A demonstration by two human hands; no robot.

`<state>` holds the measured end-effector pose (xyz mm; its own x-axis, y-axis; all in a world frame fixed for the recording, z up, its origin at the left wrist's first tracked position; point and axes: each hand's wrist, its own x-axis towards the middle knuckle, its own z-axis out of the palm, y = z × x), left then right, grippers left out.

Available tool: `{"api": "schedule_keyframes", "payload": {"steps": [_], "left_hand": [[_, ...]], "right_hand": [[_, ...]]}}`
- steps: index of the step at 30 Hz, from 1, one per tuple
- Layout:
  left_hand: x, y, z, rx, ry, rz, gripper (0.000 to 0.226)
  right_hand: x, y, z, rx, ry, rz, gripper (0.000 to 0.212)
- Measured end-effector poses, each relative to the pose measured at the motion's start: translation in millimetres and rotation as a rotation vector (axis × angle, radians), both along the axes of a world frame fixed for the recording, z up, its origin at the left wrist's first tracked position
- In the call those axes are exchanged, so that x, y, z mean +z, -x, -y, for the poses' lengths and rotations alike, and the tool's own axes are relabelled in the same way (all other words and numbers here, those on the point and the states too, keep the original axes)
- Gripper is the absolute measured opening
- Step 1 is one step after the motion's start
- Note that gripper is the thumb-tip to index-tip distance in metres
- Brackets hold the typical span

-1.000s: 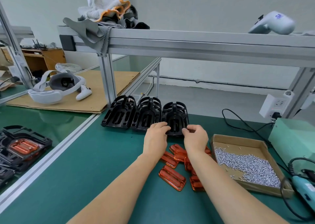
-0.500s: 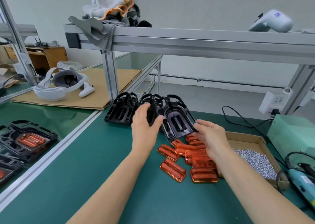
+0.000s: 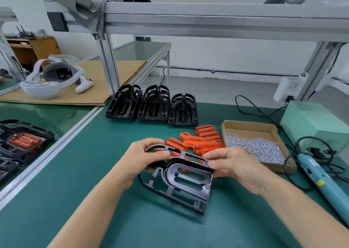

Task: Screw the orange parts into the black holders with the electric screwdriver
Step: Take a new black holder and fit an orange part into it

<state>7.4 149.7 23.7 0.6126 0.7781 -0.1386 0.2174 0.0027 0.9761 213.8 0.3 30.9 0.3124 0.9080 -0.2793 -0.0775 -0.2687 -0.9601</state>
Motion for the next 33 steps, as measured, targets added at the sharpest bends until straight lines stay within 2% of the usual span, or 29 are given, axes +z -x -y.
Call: {"api": "schedule_keyframes", "payload": {"steps": [9, 10, 12, 14, 18, 20, 23, 27, 33], "left_hand": [[-17, 7, 33, 0.011, 0.011, -0.037, 0.018], [-18, 9, 35, 0.021, 0.002, -0.039, 0.018], [-22, 14, 41, 0.052, -0.027, -0.056, 0.018], [-26, 19, 47, 0.089, -0.047, -0.065, 0.019], [-26, 18, 60, 0.131, -0.123, -0.114, 0.017], [-27, 15, 66, 0.138, -0.209, -0.178, 0.016], [-27, 13, 73, 0.126, -0.32, -0.259, 0.016], [-26, 12, 71, 0.075, -0.34, -0.264, 0.015], [-25, 2, 70, -0.047, -0.34, -0.242, 0.015]], "right_hand": [[-5, 2, 11, 0.078, 0.061, 0.199, 0.018], [-6, 2, 12, 0.089, 0.045, 0.298, 0.017], [-7, -1, 15, 0.073, 0.008, 0.657, 0.013], [-10, -5, 16, 0.036, -0.023, 0.966, 0.018], [-19, -5, 16, 0.086, -0.025, 1.363, 0.035], [-21, -3, 13, 0.139, -0.005, 1.495, 0.041], [-19, -3, 7, 0.231, 0.057, 1.572, 0.044], [-8, -8, -2, 0.33, 0.137, 1.635, 0.04], [1, -14, -6, 0.41, 0.169, 1.52, 0.03]]}}
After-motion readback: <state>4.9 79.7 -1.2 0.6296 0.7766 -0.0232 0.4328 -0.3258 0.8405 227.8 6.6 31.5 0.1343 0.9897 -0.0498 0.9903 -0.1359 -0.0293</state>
